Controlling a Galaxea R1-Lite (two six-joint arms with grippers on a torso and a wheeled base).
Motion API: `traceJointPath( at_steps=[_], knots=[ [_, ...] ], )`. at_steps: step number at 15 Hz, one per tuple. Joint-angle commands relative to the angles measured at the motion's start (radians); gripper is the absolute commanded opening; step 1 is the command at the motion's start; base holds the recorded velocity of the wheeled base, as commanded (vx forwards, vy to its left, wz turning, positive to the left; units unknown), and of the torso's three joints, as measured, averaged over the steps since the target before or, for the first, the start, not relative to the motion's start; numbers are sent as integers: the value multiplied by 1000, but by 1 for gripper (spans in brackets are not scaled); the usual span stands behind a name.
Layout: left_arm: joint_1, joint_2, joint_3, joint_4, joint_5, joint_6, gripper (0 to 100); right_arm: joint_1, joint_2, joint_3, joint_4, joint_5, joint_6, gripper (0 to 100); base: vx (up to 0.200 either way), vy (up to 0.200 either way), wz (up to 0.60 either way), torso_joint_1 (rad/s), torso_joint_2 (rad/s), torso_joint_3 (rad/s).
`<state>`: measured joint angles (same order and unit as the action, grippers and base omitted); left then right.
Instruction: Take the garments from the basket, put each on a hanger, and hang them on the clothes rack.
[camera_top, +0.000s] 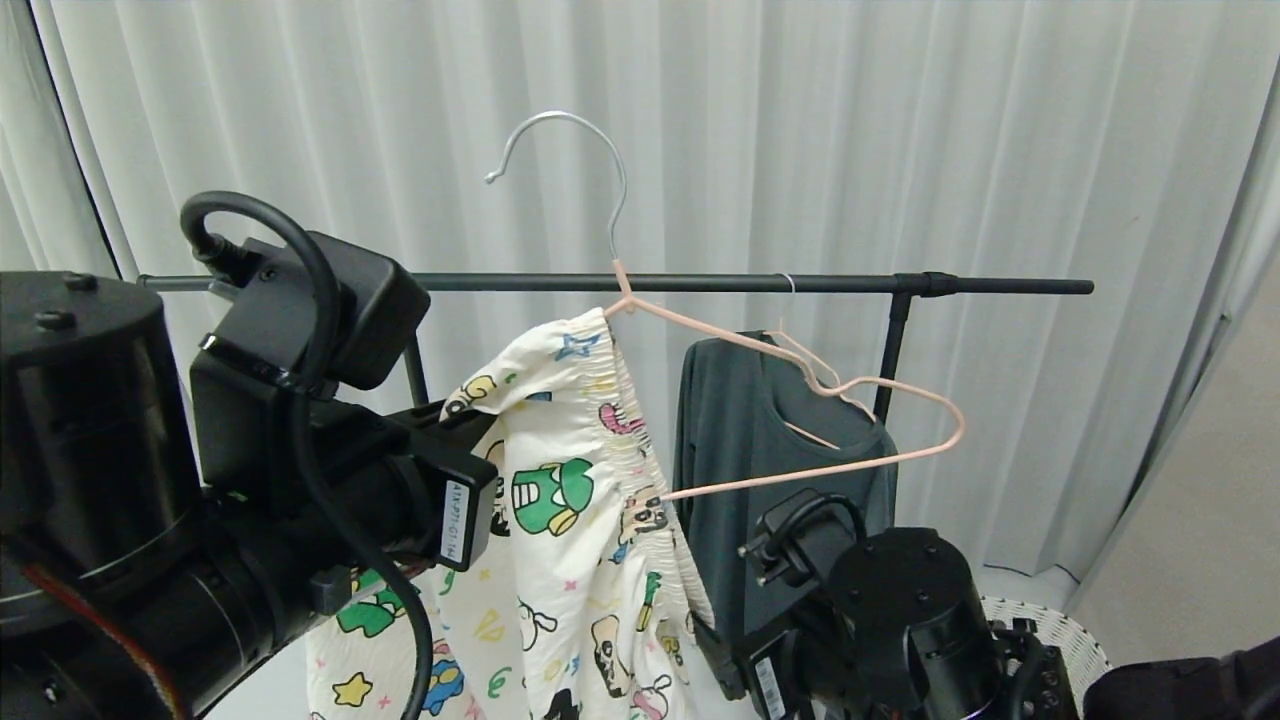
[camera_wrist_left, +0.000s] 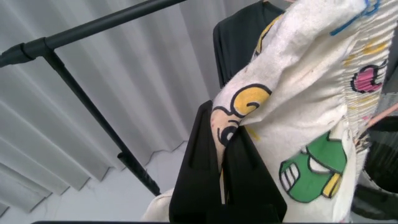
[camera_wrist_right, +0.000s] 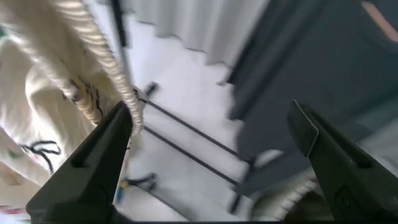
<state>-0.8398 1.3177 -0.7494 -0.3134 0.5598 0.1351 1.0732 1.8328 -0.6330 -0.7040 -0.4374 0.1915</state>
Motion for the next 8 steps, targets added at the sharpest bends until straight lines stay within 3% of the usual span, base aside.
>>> traceJointPath(
  at_steps=[1,5,8],
  knots=[
    [11,3,10,-1,5,1,0,-52,-29,45,6,-18,-38,100,0,0,0,0,0,0],
    [24,52,8,-30,71,3,0,-131,-76,111,3,-21,-124,100,0,0,0,0,0,0],
    [24,81,15,-79,89,12,0,-165,-87,124,1,-23,-130,100,0,0,0,0,0,0]
  ],
)
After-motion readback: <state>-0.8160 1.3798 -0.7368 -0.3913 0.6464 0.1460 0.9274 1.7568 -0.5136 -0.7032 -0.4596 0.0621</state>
